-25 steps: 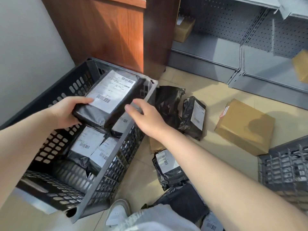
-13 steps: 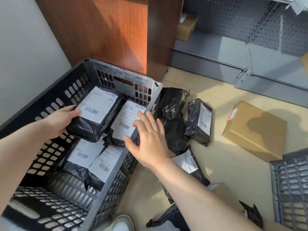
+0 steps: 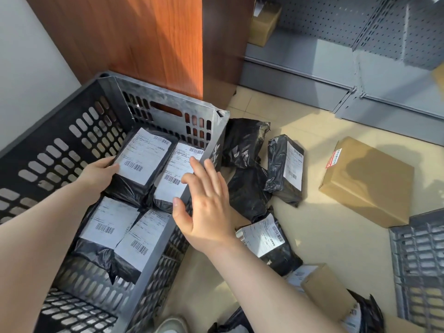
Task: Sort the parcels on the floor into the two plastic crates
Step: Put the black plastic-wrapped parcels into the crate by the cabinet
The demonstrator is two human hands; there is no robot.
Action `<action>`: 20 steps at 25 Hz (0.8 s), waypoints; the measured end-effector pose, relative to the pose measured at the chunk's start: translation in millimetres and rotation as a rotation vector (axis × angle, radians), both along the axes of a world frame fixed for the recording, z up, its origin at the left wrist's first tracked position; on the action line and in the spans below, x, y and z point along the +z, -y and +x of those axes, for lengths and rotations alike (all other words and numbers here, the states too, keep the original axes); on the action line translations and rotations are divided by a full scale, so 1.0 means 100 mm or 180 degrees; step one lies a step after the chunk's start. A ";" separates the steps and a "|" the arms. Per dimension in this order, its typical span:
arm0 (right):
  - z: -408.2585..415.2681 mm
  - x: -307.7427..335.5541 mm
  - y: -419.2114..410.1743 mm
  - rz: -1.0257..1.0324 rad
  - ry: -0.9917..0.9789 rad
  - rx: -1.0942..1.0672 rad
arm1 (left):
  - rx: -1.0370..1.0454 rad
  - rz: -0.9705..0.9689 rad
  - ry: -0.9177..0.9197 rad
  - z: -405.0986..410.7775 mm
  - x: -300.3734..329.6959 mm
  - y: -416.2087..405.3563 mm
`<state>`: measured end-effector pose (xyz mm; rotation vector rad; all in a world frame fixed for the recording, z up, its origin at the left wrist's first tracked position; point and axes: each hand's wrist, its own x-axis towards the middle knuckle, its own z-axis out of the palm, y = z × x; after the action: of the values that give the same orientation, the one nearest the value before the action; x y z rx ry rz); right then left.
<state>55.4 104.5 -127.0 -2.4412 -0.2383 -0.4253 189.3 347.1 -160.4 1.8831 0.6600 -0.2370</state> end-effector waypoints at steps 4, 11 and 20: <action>0.01 -0.01 0.01 -0.0023 0.0036 -0.0005 | 0.0217 0.0237 0.0103 0.07 -0.15 0.07; 0.02 -0.05 0.02 0.0098 0.0120 0.0019 | 0.1375 -0.0101 0.0086 0.05 -0.19 0.23; -0.03 0.03 0.04 -0.0032 -0.0126 0.0058 | 0.2349 -0.0980 -0.0424 -0.14 -0.14 0.53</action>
<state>52.9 100.0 -124.2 -2.4527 -0.2463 -0.3684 175.1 294.0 -174.1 1.2385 1.2795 0.0191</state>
